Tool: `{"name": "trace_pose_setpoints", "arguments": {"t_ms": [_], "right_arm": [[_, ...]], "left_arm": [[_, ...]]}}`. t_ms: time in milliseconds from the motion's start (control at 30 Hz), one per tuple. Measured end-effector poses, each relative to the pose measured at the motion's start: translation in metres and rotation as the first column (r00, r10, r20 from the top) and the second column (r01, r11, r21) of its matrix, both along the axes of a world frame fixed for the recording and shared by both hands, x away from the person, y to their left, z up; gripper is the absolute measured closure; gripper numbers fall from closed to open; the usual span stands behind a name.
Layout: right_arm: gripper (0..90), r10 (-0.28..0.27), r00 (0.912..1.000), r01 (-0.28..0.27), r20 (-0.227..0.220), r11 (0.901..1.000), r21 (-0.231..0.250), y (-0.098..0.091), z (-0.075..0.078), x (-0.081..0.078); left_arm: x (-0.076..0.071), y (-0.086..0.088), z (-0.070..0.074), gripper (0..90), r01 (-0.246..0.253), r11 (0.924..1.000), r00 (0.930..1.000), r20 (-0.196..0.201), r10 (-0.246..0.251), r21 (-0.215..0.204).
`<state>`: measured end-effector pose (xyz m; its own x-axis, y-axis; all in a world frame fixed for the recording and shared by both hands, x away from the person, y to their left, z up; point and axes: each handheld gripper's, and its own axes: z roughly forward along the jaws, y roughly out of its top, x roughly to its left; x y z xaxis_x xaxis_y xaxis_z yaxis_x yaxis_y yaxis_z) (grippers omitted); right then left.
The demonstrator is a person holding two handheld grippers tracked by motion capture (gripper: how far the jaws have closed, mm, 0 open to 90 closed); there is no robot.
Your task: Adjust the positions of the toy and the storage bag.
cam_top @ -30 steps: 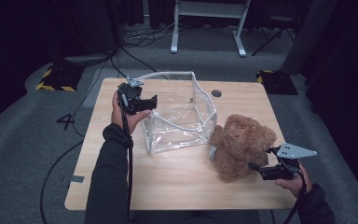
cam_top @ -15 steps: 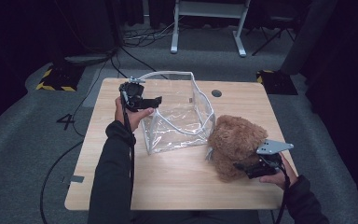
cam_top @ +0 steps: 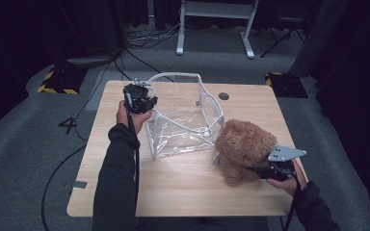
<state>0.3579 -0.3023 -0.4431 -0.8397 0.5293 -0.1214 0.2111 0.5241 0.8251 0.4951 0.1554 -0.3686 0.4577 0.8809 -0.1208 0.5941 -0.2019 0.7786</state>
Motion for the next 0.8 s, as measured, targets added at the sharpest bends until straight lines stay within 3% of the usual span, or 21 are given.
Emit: {"name": "trace_pose_setpoints", "arguments": {"t_ms": [300, 433, 733, 800], "right_arm": [[59.0, -0.057, 0.9983, 0.057, 0.014, 0.9983, 0.011, -0.023, 0.003, -0.016], [59.4, -0.099, 0.9950, 0.098, 0.015, 0.9948, 0.027, -0.045, 0.003, -0.024], [59.3, -0.164, 0.9865, 0.163, 0.008, 0.9856, 0.045, -0.070, 0.003, -0.033], [59.0, -0.183, 0.9831, 0.183, 0.005, 0.9819, 0.050, -0.077, 0.003, -0.036]], "left_arm": [[0.004, -0.013, 0.001, 87.3, 0.050, 0.9986, 0.9987, 0.002, -0.050, -0.017], [0.011, -0.034, 0.001, 87.3, 0.096, 0.9951, 0.9953, -0.002, -0.096, -0.023], [0.020, -0.079, 0.002, 87.2, 0.201, 0.9795, 0.9796, -0.007, -0.201, -0.016], [0.020, -0.094, 0.003, 87.0, 0.225, 0.9743, 0.9743, -0.004, -0.225, 0.004]]}}
